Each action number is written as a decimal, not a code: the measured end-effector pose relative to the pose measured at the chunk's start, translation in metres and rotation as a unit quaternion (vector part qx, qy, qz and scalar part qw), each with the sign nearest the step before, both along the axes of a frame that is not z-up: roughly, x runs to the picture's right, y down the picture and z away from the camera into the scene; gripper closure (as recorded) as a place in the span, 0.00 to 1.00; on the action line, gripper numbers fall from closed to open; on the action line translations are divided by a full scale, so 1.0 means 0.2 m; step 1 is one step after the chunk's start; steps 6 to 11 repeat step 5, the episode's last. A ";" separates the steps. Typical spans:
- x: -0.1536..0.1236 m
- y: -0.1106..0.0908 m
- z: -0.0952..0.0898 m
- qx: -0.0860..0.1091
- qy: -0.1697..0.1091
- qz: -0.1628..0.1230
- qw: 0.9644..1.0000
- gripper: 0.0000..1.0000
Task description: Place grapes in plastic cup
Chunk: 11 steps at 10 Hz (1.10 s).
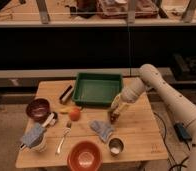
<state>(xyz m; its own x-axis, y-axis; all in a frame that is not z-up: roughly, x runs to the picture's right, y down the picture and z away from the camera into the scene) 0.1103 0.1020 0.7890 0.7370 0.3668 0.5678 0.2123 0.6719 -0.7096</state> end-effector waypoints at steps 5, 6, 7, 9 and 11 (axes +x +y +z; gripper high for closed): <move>0.02 -0.08 -0.08 0.034 0.009 -0.002 0.999 0.20; 0.02 -0.08 -0.08 0.034 0.009 -0.002 0.999 0.20; 0.02 -0.08 -0.08 0.034 0.009 -0.002 0.999 0.20; 0.02 -0.08 -0.08 0.034 0.009 -0.002 0.999 0.20; 0.02 -0.08 -0.08 0.034 0.009 -0.002 0.999 0.20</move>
